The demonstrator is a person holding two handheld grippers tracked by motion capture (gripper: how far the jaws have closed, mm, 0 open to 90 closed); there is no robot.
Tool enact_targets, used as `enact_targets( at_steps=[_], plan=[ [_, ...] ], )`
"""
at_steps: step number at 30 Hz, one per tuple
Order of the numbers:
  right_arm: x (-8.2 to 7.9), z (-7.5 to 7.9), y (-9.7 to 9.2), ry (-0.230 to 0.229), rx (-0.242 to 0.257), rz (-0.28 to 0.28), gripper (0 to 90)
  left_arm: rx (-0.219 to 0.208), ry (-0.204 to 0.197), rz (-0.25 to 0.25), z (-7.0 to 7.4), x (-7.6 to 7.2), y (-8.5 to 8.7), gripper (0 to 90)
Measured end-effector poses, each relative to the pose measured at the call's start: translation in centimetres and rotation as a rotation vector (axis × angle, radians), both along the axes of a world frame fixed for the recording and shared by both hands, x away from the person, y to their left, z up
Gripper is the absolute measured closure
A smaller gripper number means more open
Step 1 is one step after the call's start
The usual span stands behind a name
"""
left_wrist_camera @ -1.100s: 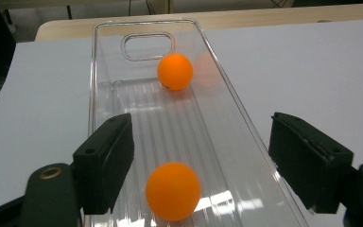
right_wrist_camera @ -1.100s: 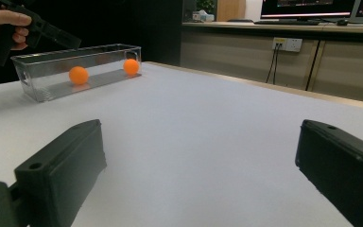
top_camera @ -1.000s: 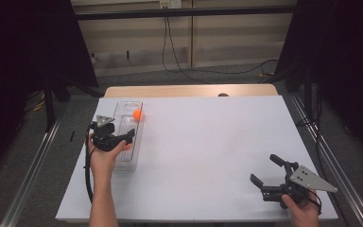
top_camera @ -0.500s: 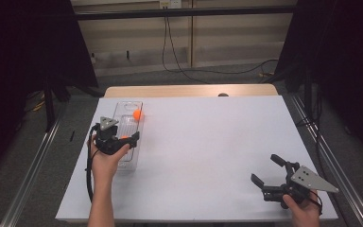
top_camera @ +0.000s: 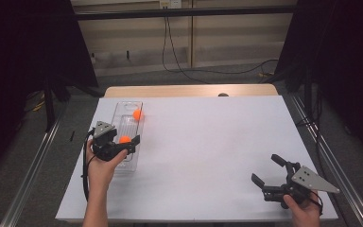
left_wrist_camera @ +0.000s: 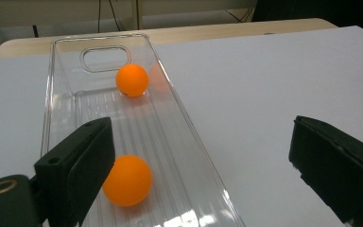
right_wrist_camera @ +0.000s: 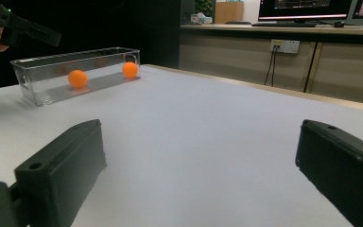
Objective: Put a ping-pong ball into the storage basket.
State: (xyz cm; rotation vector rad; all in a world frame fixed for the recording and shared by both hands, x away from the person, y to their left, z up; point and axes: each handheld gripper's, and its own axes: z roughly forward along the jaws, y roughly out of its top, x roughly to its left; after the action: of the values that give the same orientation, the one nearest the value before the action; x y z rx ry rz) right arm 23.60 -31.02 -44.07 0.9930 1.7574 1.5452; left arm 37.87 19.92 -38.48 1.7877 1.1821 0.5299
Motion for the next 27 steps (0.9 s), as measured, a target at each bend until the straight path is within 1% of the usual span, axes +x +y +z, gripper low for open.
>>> enact_targets(
  at_steps=[5,10,11,13,23,27],
  plan=[
    [0.0,0.0,0.0,-0.001,0.0,0.001,1.8,-0.025,-0.015,-0.023,0.1,-0.7,0.1,6.8],
    [0.0,0.0,0.0,-0.003,-0.002,0.001,1.8,-0.031,-0.023,-0.03,-0.1,-1.1,0.2,6.1],
    [0.0,0.0,0.0,-0.004,-0.002,0.001,1.8,-0.04,-0.025,-0.031,-0.1,-1.2,0.2,5.9],
    [0.0,0.0,0.0,-0.003,-0.001,0.0,1.8,-0.035,-0.03,-0.038,-0.3,-1.4,0.3,5.6],
    [0.0,0.0,0.1,-0.004,-0.005,0.003,1.8,-0.047,-0.038,-0.061,-1.0,-2.0,0.7,4.5],
    [0.0,0.0,0.1,-0.005,-0.006,0.004,1.9,-0.049,-0.04,-0.047,-1.3,-2.1,0.9,4.1]
  ],
)
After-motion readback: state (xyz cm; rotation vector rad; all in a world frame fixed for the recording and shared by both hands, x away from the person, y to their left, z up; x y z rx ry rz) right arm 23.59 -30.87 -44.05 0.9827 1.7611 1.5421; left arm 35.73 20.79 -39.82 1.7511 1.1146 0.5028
